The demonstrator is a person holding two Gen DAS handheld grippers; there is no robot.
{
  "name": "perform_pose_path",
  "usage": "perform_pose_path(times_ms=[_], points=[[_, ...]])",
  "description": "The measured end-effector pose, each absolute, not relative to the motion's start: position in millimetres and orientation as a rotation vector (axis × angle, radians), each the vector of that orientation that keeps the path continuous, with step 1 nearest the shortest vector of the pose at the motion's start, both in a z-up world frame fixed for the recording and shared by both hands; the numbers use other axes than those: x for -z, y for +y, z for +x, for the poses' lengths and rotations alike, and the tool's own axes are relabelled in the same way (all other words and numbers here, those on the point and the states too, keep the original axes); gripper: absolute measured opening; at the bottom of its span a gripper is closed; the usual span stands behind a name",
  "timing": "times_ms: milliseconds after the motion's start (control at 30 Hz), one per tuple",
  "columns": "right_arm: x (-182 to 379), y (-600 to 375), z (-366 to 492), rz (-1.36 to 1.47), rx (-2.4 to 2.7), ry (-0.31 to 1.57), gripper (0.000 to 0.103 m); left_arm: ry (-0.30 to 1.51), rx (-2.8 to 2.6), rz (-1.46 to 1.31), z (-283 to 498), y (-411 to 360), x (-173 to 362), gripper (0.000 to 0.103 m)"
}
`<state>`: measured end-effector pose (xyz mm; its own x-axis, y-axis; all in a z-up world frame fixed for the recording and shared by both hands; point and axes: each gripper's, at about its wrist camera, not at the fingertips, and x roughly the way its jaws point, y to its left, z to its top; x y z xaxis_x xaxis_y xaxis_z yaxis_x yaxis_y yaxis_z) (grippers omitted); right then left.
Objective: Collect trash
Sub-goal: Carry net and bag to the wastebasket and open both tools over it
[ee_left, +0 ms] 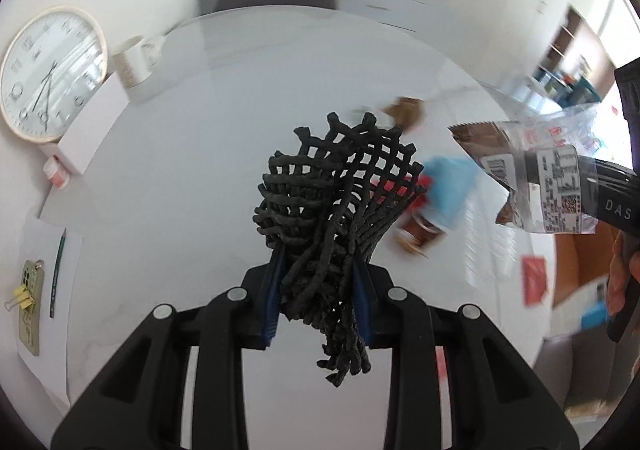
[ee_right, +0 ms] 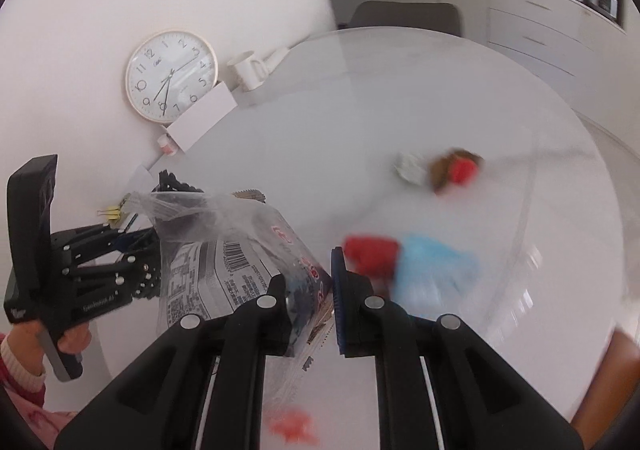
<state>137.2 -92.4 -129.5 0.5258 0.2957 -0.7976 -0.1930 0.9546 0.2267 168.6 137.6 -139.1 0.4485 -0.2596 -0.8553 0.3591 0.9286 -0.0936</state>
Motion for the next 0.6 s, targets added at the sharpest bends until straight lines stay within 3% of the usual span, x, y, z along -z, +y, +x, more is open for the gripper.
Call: perform_pose_path(times_ms=[600], points=[[138,-215,-88,0.184,-0.179,1.036,0.015,1.074,0.568,0.24,-19,-6,128,0.03]])
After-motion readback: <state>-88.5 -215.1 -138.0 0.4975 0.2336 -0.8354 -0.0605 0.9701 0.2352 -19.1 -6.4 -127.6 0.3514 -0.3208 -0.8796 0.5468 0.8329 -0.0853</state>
